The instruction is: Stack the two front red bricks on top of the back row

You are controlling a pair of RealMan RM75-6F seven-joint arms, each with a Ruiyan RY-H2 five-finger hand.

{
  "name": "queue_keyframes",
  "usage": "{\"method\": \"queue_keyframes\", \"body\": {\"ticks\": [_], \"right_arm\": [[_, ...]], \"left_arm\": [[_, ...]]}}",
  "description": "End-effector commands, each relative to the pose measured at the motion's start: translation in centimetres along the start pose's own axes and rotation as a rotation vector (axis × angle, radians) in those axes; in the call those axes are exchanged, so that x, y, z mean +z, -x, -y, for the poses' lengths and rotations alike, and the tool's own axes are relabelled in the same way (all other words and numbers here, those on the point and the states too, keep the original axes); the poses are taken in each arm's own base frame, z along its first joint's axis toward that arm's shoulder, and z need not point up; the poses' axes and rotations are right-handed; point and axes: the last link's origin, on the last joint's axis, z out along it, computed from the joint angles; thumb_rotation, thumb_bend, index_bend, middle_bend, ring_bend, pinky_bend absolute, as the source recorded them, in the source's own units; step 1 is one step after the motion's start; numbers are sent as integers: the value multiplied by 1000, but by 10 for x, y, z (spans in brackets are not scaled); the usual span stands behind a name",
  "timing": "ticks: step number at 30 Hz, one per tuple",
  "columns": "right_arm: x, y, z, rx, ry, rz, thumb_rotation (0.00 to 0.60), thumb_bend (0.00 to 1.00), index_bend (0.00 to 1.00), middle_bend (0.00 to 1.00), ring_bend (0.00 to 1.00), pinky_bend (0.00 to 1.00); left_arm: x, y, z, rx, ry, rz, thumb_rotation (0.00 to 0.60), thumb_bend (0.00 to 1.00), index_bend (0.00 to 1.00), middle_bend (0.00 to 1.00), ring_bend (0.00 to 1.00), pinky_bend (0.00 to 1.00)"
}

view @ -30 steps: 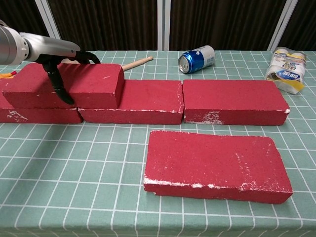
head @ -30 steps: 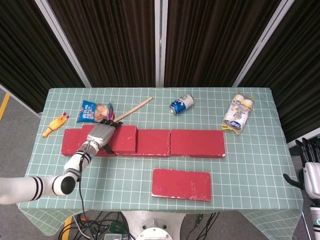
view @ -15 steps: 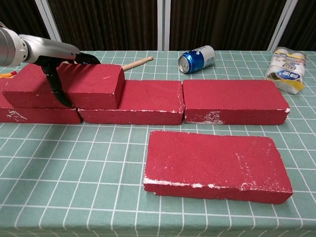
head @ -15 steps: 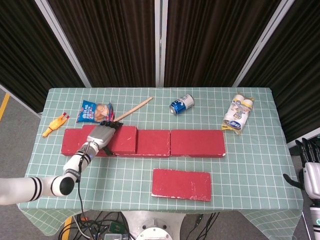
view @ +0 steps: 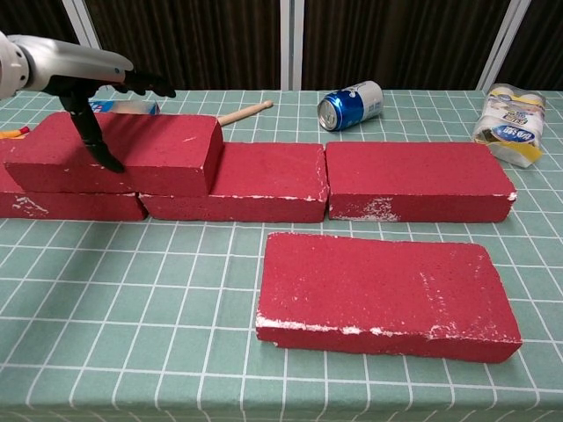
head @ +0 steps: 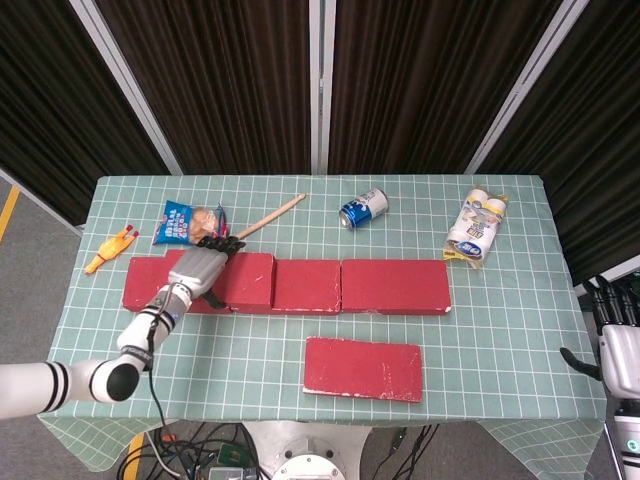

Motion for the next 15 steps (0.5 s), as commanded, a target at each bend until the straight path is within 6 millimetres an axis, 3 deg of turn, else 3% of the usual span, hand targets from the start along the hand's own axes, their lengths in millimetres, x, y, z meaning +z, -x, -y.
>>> {"method": "queue_keyframes", "body": {"ticks": [1,5,9,15], "right_arm": [[0,-1,5,-3,-23,4,600,70,0,0,0,0],[-1,-2,15,11,-74,25,600,24,0,0,0,0],[0,-7,33,39,-165,49,600,0,0,0,0,0],[-1,-3,88,52,-367,121,600,0,0,0,0,0]], "left_arm": [[-12,-8,3,-5,2,-34,600,11,15,0,0,0],[-43,-19,18,13,-35,-98,600,11,15,0,0,0],[-85,-26,47,31,-112,-225,600,11,15,0,0,0],[-152,-10,98,38,-236,-395,600,11,16,0,0,0]]}}
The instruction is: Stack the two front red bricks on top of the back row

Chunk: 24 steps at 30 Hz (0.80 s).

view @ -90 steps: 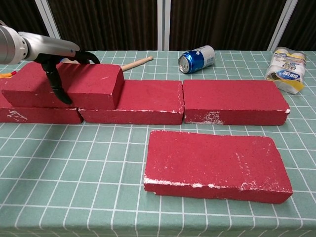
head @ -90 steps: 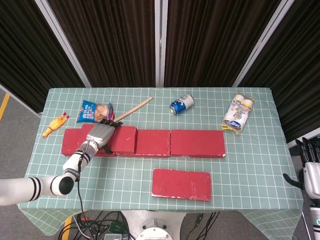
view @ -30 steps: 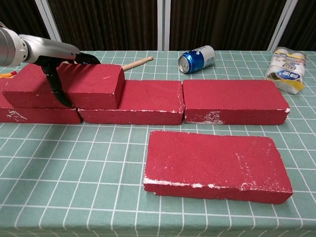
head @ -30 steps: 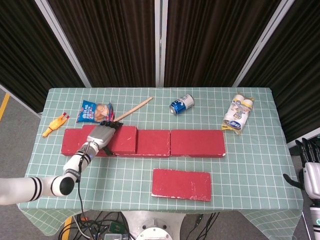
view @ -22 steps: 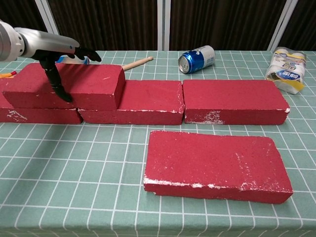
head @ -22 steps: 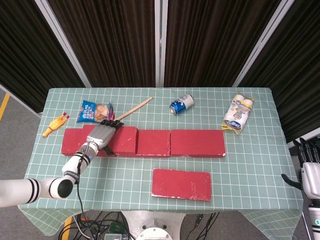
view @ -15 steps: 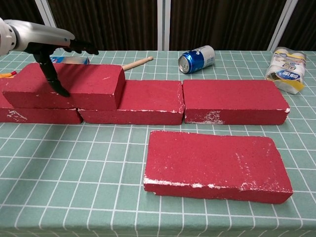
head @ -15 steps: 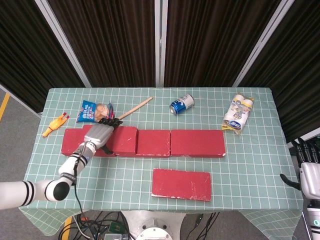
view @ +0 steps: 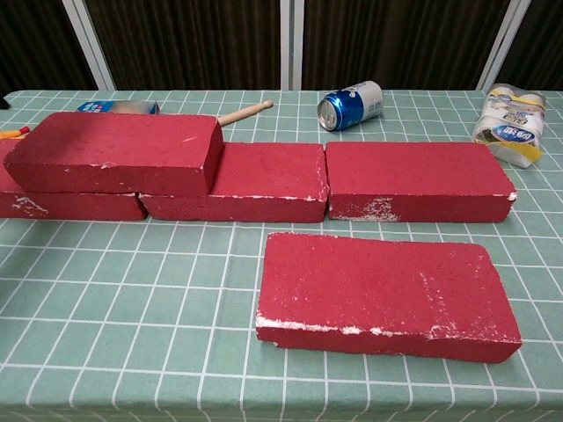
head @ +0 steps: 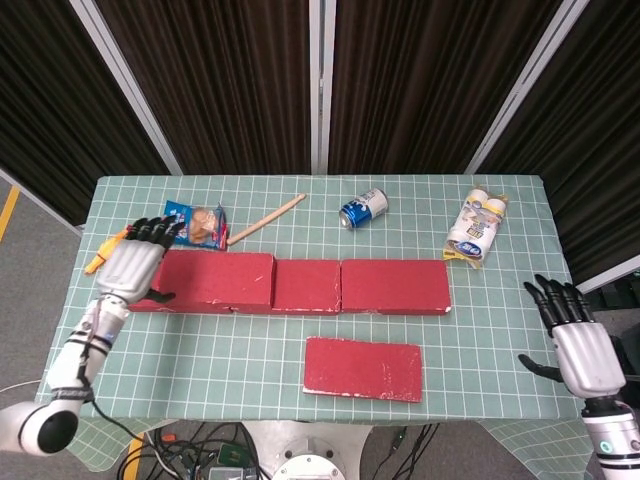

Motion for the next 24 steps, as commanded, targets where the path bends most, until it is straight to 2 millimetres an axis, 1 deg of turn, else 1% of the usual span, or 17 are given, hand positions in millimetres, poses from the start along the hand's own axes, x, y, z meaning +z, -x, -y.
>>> {"method": "queue_keyframes", "body": {"ticks": [1,4,7,9,12,17,24], "right_arm": [[7,8,35,21,-131,77,600,0,0,0,0,0],[9,19,62,83,-232,171,600,0,0,0,0,0],[9,31,81,111,-300,252,600,0,0,0,0,0],[10,41,90,121,-324,304,600,0,0,0,0,0],[13,55,100,117,-335,350,600,0,0,0,0,0],[19,77,114,130,-338,393,600,0,0,0,0,0],[25,103,127,162,-345,452,600,0,0,0,0,0]], "left_arm": [[-60,1,50,-2,-108,-103,600,11,15,0,0,0],[-83,10,65,-65,-142,-70,600,11,15,0,0,0],[-98,13,76,-76,-148,-55,600,11,16,0,0,0],[-107,17,79,-87,-150,-50,600,12,16,0,0,0],[-114,23,83,-109,-149,-38,600,11,15,0,0,0],[-119,30,89,-120,-161,-21,600,12,16,0,0,0],[-124,34,96,-126,-179,7,600,12,15,0,0,0]]}}
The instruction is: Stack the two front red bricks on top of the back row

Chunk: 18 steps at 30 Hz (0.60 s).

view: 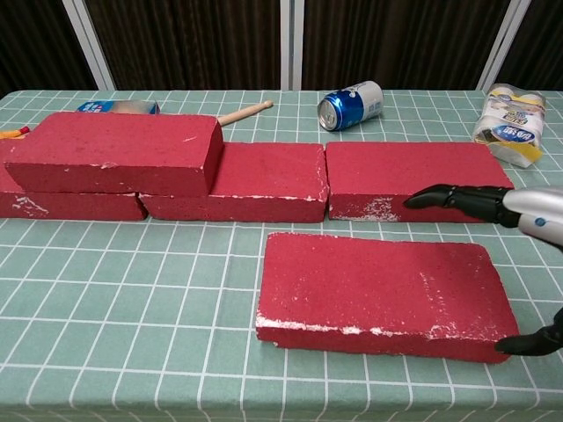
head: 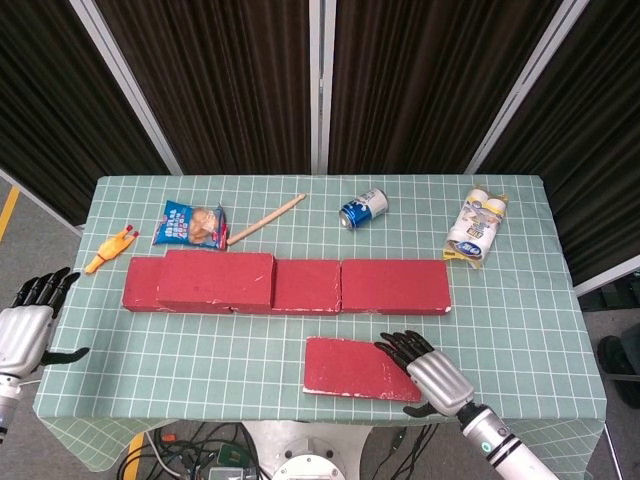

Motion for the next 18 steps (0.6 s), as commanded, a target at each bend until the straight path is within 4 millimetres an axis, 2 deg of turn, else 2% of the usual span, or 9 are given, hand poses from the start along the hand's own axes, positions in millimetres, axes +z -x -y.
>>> {"method": "queue_keyframes", "body": {"ticks": [1,9,18], "right_arm": [[10,8,0,-3,1,20,600,0,0,0,0,0],[31,15,-4,12,36,29,600,0,0,0,0,0],[45,21,-7,55,53,62,600,0,0,0,0,0]], "left_arm": [[-1,0,4,2,-6,3,600,12,15,0,0,0],[-4,5,12,-14,-22,7,600,12,15,0,0,0],[-8,3,18,-9,-46,28,600,11,16,0,0,0]]}}
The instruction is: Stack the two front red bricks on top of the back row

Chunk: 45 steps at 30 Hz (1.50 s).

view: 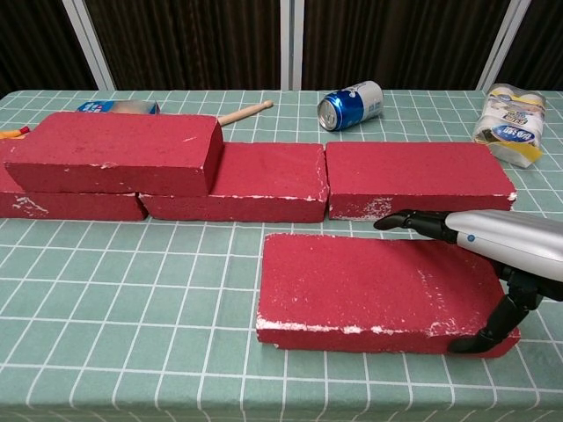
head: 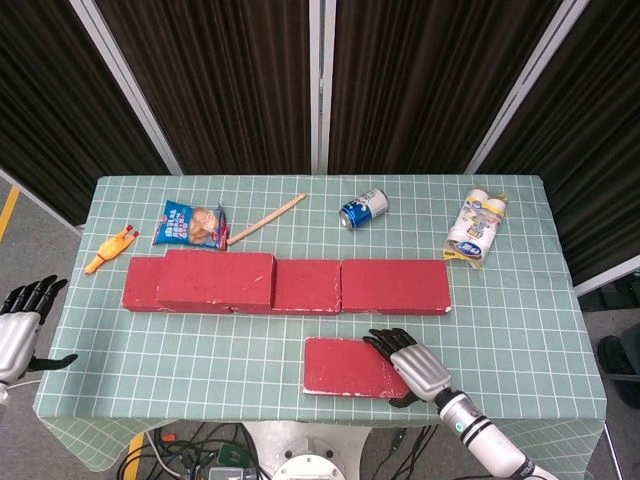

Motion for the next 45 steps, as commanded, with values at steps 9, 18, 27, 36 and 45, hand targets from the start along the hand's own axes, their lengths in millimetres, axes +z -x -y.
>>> {"method": "queue_keyframes", "body": {"ticks": [9,18,27,36,45], "right_arm": [[10,3,0,51,-3,16,600,0,0,8,0,0],[11,4,-3,24,1,19,600,5,0,161,90,167],[6,-9,0,3,-16,-39,600,36,0,188,117,194],[1,-75,8,-66,-86,-192,600,36,0,188,117,194],[54,-141,-1,-168,-91,-203,600,35,0,184,116,188]], "left_arm": [[1,2,1,-11,1,12,600,11,16,0,0,0],[3,3,2,-13,-3,33,600,12,15,0,0,0],[2,2,0,-17,5,25,600,12,16,0,0,0],[-1,-1,-3,-44,21,-14,600,12,16,0,0,0],[1,2,2,-61,58,-153,600,11,16,0,0,0]]}}
